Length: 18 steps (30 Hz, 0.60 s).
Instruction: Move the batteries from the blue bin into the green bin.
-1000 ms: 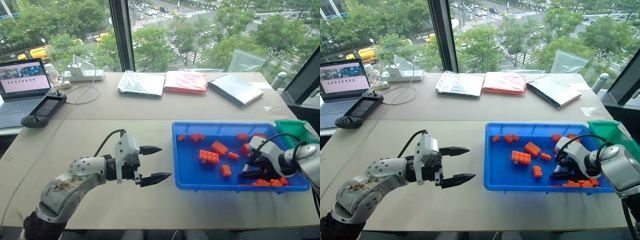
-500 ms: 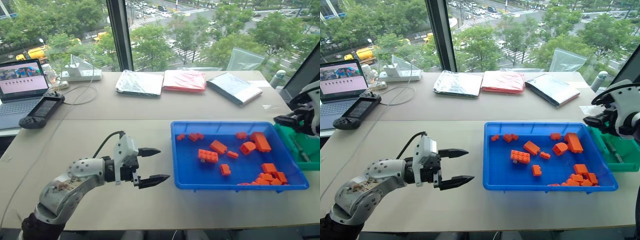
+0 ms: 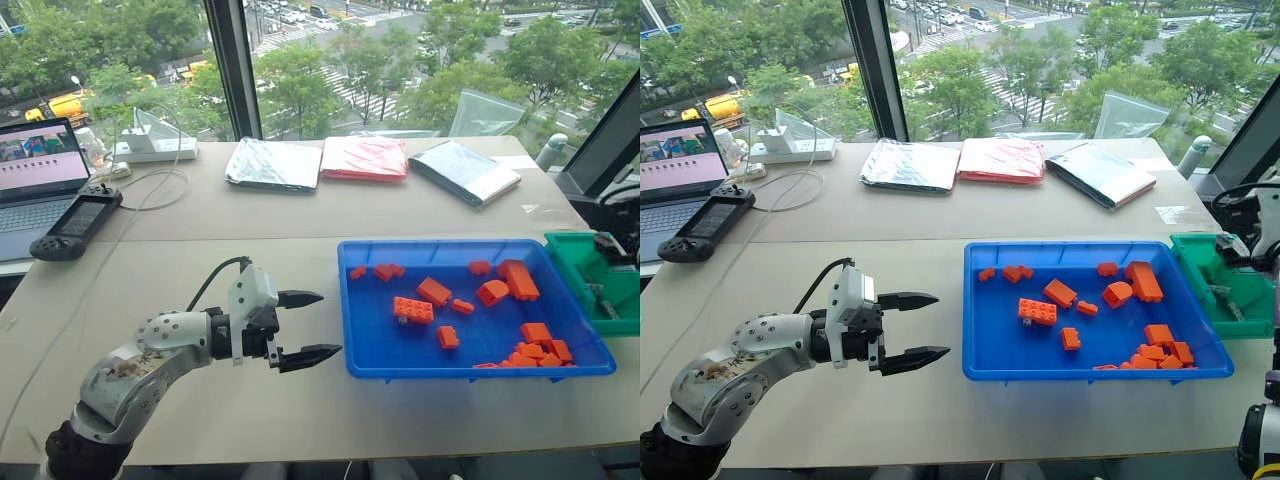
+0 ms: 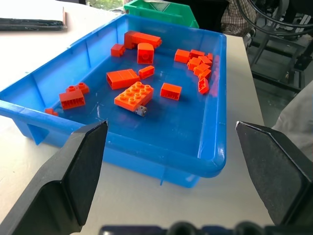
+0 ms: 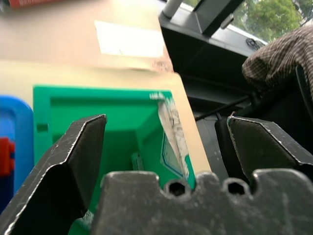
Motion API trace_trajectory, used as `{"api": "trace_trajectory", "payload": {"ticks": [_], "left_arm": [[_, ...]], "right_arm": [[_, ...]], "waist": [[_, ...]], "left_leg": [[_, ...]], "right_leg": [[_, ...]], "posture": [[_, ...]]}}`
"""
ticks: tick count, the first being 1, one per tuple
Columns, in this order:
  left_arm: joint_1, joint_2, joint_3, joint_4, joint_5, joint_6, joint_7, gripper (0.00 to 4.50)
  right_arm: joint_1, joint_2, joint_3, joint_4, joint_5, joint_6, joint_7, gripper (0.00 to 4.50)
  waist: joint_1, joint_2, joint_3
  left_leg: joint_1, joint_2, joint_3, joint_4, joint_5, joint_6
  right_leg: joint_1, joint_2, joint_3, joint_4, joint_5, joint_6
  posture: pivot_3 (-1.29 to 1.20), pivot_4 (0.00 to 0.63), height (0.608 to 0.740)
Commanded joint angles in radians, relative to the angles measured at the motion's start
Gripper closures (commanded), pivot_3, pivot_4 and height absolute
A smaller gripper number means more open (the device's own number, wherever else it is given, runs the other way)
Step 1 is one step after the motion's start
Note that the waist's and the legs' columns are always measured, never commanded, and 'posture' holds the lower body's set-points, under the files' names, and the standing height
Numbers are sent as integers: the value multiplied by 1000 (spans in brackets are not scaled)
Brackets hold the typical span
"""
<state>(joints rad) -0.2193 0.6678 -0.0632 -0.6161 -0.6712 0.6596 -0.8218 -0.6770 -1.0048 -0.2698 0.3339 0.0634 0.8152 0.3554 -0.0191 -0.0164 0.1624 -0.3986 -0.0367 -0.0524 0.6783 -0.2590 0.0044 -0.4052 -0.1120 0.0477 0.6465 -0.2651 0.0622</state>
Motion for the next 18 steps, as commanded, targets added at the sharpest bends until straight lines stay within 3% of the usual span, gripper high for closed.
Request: {"api": "trace_trajectory", "payload": {"ticks": [1, 5, 10, 13, 18], "left_arm": [[-10, 2, 5, -22, -14, -3, -5, 0], [-13, 6, 9, -24, -21, 2, -9, 0], [-24, 3, 4, -20, -21, 3, -10, 0], [-27, -3, -3, -21, -20, 3, -8, 0], [-22, -2, -5, -19, -17, -2, -14, 0]], "right_arm": [[-36, 11, -30, -142, 88, -33, 103, 25], [80, -27, 38, -444, 271, 8, 411, 25], [280, -74, 51, -793, 506, 33, 683, 25], [342, -99, 154, -860, 474, -17, 727, 25], [307, -85, 338, -741, 295, -135, 691, 25]], "waist": [[0, 0, 0], [0, 0, 0], [14, 0, 0], [16, -1, 0], [9, -2, 1]], "left_leg": [[0, 0, 0, 0, 0, 0], [0, 1, -1, 0, 0, 0], [-1, 2, -4, 1, 0, 1], [-1, 1, -4, 1, -1, 1], [1, 0, -3, 2, 0, 0]], "right_leg": [[0, 0, 0, 0, 0, 0], [0, 1, 0, 0, 0, 0], [1, 0, -3, -1, 0, 0], [1, -1, -3, -1, 0, 0], [2, 0, -3, 0, 0, 0]], "posture": [[0, 150, 740], [0, 150, 740], [0, 150, 740], [0, 150, 740], [0, 150, 740]]}}
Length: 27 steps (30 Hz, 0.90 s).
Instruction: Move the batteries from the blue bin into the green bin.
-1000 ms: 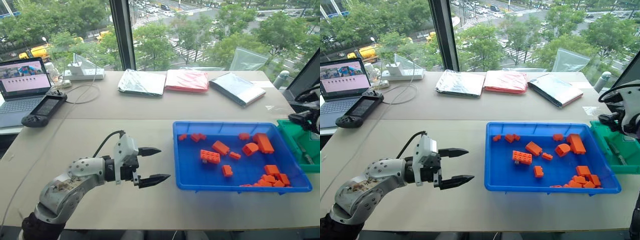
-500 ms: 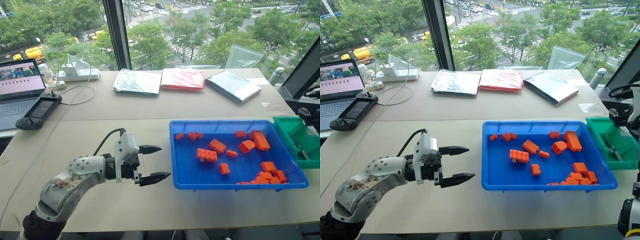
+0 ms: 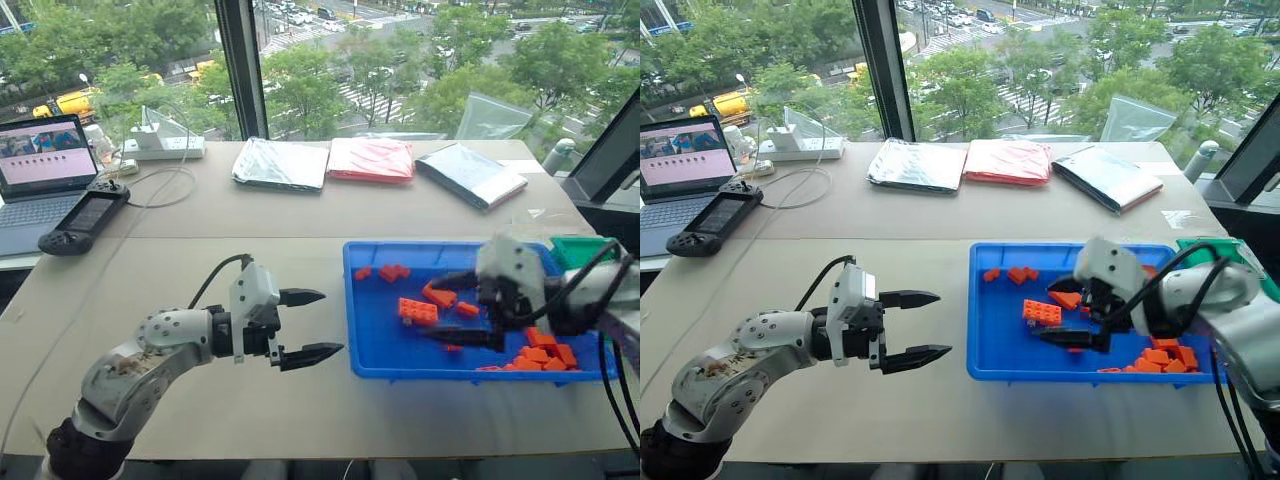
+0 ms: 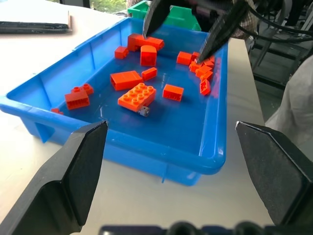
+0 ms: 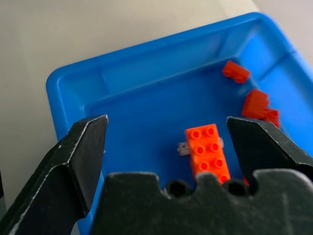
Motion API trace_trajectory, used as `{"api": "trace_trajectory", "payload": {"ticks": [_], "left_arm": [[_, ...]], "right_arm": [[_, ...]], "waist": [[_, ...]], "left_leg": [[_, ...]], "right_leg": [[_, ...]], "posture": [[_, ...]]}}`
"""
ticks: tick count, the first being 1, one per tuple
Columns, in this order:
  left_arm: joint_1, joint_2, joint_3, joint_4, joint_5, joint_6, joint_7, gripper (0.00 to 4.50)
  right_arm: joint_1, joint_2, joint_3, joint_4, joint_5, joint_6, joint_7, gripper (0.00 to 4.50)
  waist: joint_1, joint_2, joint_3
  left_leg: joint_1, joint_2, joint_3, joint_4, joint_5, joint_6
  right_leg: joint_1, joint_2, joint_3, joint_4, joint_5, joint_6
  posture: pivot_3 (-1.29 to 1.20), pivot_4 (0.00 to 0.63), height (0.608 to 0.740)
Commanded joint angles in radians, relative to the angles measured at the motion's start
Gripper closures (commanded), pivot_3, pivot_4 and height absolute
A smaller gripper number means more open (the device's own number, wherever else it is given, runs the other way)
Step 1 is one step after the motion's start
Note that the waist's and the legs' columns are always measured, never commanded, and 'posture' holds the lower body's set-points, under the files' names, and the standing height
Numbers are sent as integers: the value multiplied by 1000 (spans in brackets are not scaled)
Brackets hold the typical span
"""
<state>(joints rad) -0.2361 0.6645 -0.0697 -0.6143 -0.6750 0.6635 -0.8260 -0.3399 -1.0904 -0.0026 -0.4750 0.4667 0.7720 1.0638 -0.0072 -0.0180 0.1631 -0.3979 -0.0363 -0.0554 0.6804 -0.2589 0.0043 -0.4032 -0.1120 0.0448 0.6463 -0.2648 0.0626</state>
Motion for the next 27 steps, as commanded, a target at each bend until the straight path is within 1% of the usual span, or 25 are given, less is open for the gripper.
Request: {"api": "trace_trajectory", "payload": {"ticks": [1, 4, 8, 12, 18, 21, 23, 24, 25, 26, 27], "left_arm": [[-5, 2, 2, -19, -12, -7, -12, 0], [-6, 0, 3, -14, -12, -12, -16, 0], [0, -1, 0, -20, -6, -21, -22, 0], [10, 12, -8, -25, 12, -40, -43, 0], [-10, 64, -12, 11, 37, -96, -147, 0], [-25, 71, -21, 29, 47, -125, -196, 0], [-35, 71, -30, 40, 59, -137, -215, 0], [-37, 69, -33, 45, 63, -141, -221, 0], [-39, 67, -35, 48, 65, -143, -223, 0], [-40, 66, -36, 50, 68, -145, -226, 0], [-42, 61, -39, 53, 71, -146, -225, 0]], "right_arm": [[-39, 9, 91, 94, -127, -114, -13, 25], [-100, 42, 149, 188, -188, -181, 2, 25], [-162, 75, 199, 275, -246, -216, 20, 25], [-189, 108, 237, 305, -260, -206, 53, 25], [-207, 147, 261, 341, -270, -176, 73, 25], [-218, 159, 258, 361, -268, -170, 84, 25], [-221, 156, 263, 364, -271, -175, 97, 544], [-220, 155, 264, 363, -274, -177, 100, 708], [-219, 154, 264, 362, -276, -178, 102, 1118], [-219, 155, 264, 361, -278, -178, 104, 1354], [-216, 153, 265, 359, -281, -180, 105, 1728]], "waist": [[-4, 0, 0], [-8, 0, 0], [-7, 0, 0], [-4, 0, 0], [-5, 0, 0], [-5, 0, 0], [-4, 0, 0], [-5, 0, 0], [-5, 0, 0], [-6, 0, 0], [-6, 0, 0]], "left_leg": [[0, 0, 0, 0, 0, 0], [0, 0, 0, 0, 0, 0], [0, 0, 0, -1, 0, 0], [0, 0, 0, -1, 0, 0], [-1, 0, 0, -1, 0, 0], [-1, 0, 0, -1, 0, 0], [-1, 0, 0, -1, 0, 0], [-1, 0, -1, -1, 0, 0], [-1, 0, -1, -1, 0, 0], [-1, 0, 0, -1, 0, 0], [-1, 0, 0, -1, 0, 0]], "right_leg": [[0, 0, 0, 0, 0, 0], [-1, 0, 0, 1, 0, 0], [-2, 0, 0, 1, 0, 0], [-1, 0, 0, 1, 0, 0], [-2, 0, 0, 1, 0, 0], [-2, 0, 0, 0, 0, 0], [-1, 0, 0, 0, 0, 0], [-2, 0, 0, 0, 0, 0], [-2, 0, 0, 0, 0, 0], [-2, 0, 0, 0, 0, 0], [-2, 0, 0, 0, 0, 0]], "posture": [[0, 150, 740], [0, 150, 740], [0, 150, 740], [0, 150, 740], [0, 150, 740], [0, 150, 740], [0, 150, 740], [0, 150, 740], [0, 150, 740], [0, 150, 740], [0, 150, 740]]}}
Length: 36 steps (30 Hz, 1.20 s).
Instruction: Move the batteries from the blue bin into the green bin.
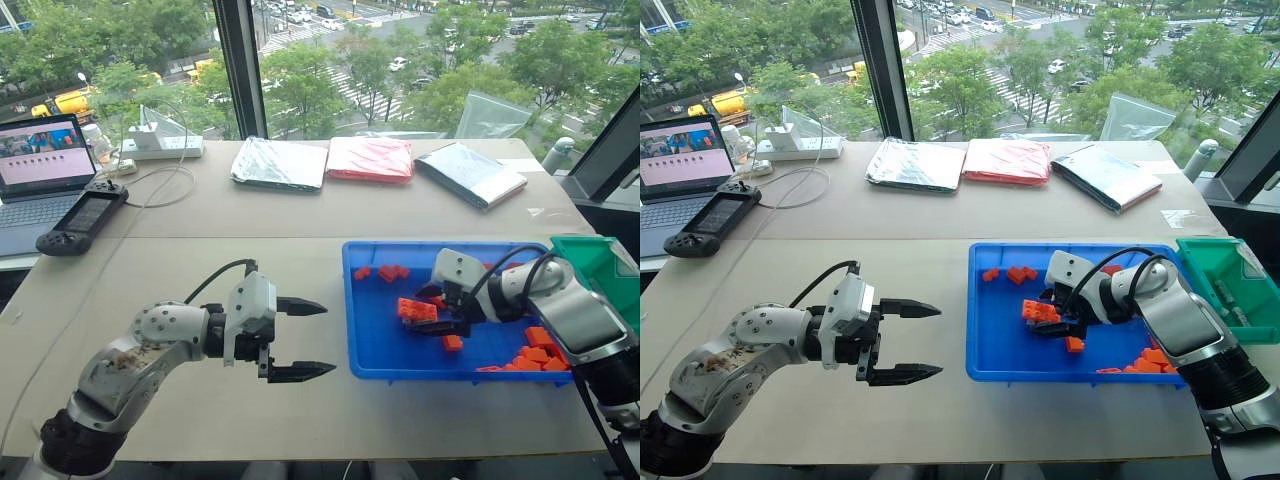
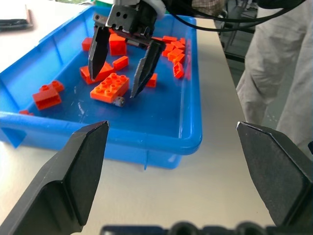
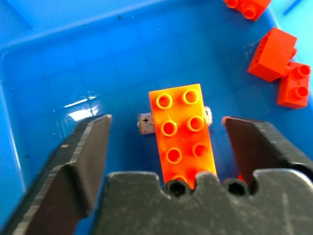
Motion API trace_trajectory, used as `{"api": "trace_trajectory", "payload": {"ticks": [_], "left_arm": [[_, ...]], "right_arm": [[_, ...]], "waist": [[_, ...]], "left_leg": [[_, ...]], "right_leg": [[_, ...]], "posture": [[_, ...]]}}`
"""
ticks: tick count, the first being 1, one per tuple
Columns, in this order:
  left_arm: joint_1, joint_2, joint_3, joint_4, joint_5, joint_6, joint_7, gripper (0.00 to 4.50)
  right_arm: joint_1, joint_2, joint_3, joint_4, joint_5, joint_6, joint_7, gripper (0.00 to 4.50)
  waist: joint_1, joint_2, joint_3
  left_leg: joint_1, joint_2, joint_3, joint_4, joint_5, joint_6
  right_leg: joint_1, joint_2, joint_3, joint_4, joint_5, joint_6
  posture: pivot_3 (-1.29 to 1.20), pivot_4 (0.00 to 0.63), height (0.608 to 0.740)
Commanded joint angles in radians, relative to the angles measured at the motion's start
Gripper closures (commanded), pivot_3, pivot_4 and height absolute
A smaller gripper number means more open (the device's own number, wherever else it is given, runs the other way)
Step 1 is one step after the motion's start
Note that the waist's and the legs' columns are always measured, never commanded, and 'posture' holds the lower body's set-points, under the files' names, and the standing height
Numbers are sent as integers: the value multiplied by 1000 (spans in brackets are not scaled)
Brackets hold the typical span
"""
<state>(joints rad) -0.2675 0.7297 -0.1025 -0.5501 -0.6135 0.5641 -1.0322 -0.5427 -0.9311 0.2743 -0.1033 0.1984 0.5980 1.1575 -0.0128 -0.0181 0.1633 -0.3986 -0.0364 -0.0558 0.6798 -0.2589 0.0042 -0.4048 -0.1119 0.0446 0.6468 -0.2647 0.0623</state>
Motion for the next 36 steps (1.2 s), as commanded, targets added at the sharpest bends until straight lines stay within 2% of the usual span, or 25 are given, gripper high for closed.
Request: {"api": "trace_trajectory", "payload": {"ticks": [1, 7, 18, 23, 34, 36], "left_arm": [[-13, -12, -10, -10, 11, -45, -15, 0], [-27, -35, -16, -7, 19, -35, -7, 0], [-38, -48, -19, -5, 25, -25, 14, 0], [-42, -54, -25, -2, 28, -25, 18, 0], [-109, -120, 2, 37, 20, -32, 63, 0], [-112, -119, 3, 38, 15, -31, 59, 0]], "right_arm": [[-7, -10, -12, -19, -13, -7, 15, 2045], [8, -22, -32, -32, -18, -10, 24, 4060], [12, -98, -180, -130, 49, 61, 18, 4060], [13, -118, -263, -132, 70, 113, -27, 4060], [128, -137, -301, -87, 30, 198, -166, 4060], [152, -132, -312, -82, 33, 196, -184, 3548]], "waist": [[0, 0, 0], [0, 0, 0], [0, 0, 0], [0, 0, 0], [2, 0, 0], [0, 0, 0]], "left_leg": [[0, 0, 0, 0, 0, 0], [0, 0, 0, 0, 0, 0], [0, 0, 0, 0, 0, 0], [0, 0, 0, 0, 0, 0], [0, 0, 1, 0, 0, 0], [0, 0, 0, 0, 0, 0]], "right_leg": [[0, 0, 0, 0, 0, 0], [0, 0, 0, 0, 0, 0], [0, 0, 0, 0, 0, 0], [0, 0, 0, 0, 0, 0], [0, 0, 0, 1, 0, 0], [0, 0, 0, 1, 0, 0]], "posture": [[0, 150, 740], [0, 150, 740], [0, 150, 740], [0, 150, 740], [0, 150, 740], [0, 150, 740]]}}
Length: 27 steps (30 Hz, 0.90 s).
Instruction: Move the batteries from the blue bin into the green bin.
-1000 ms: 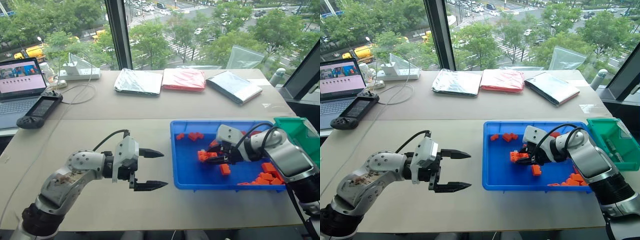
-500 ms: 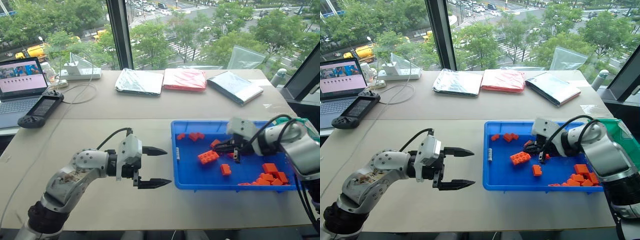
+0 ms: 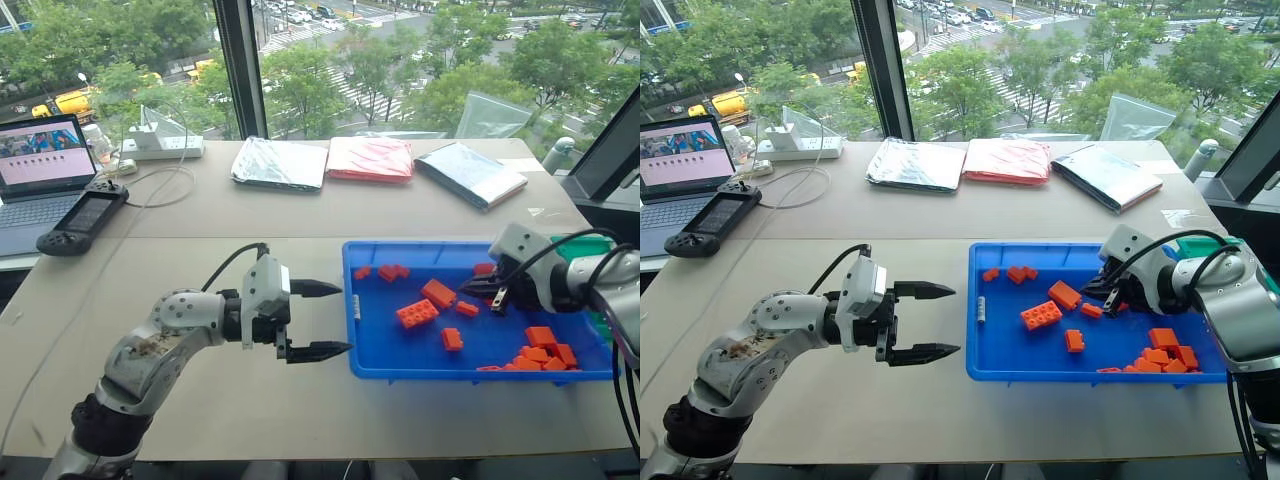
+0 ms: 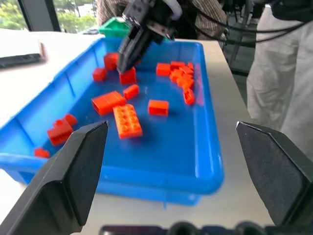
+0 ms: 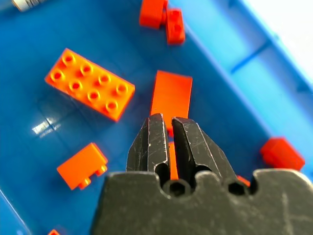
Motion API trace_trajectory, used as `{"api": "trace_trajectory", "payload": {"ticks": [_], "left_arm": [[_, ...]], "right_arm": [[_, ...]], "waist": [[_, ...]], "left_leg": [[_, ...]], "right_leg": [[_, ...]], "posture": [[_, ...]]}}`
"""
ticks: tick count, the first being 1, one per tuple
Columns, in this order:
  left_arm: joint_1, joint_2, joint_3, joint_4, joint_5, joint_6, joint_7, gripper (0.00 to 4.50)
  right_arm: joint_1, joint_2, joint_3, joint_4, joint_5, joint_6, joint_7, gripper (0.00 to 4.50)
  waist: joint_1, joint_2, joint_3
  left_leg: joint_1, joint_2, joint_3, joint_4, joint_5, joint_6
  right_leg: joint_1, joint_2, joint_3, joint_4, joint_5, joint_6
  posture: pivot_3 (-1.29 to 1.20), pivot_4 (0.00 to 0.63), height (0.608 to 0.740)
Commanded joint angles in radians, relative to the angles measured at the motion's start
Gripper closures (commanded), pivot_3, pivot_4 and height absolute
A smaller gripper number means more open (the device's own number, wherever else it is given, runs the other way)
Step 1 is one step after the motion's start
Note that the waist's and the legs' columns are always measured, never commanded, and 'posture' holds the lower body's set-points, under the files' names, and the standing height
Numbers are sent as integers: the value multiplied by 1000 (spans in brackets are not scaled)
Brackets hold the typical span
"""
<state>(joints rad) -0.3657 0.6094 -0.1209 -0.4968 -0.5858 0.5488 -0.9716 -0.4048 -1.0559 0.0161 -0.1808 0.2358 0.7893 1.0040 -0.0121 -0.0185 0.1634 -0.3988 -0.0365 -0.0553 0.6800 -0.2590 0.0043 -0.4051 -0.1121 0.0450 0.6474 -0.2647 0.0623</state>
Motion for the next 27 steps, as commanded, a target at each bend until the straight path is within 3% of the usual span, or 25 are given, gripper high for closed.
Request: {"api": "trace_trajectory", "payload": {"ticks": [1, 11, 16, 20, 27], "left_arm": [[-14, 0, 22, -15, -14, -17, -2, 0], [-40, -44, 40, 15, -35, -33, 8, 0], [-40, -49, 29, 21, -31, -40, -3, 0], [-37, -51, 21, 22, -27, -45, -12, 0], [-37, -59, 17, 22, -28, -52, -16, 0]], "right_arm": [[22, -7, -57, -7, 1, 6, -32, 3340], [19, 25, -50, -102, 51, -17, -33, 60], [35, 22, 15, -206, 49, -130, 49, 60], [-19, 2, 138, -174, -52, -277, 116, 60], [-102, 3, 219, -110, -94, -346, 224, 60]], "waist": [[-1, 0, 0], [-1, 0, 0], [-1, 0, 0], [-2, 0, 0], [0, 0, 0]], "left_leg": [[0, 0, 0, 0, 0, 0], [0, 0, 0, 0, 0, 0], [0, 0, 0, 0, 0, 0], [0, 0, 0, 0, 0, 0], [0, 0, -1, 1, 0, 0]], "right_leg": [[0, 0, 0, 0, 0, 0], [0, 0, 0, 0, 0, 0], [0, 0, 0, 0, 0, 0], [1, 0, 0, 0, 0, 0], [1, 0, 0, 0, 0, 0]], "posture": [[0, 150, 740], [0, 150, 740], [0, 150, 740], [0, 150, 740], [0, 150, 740]]}}
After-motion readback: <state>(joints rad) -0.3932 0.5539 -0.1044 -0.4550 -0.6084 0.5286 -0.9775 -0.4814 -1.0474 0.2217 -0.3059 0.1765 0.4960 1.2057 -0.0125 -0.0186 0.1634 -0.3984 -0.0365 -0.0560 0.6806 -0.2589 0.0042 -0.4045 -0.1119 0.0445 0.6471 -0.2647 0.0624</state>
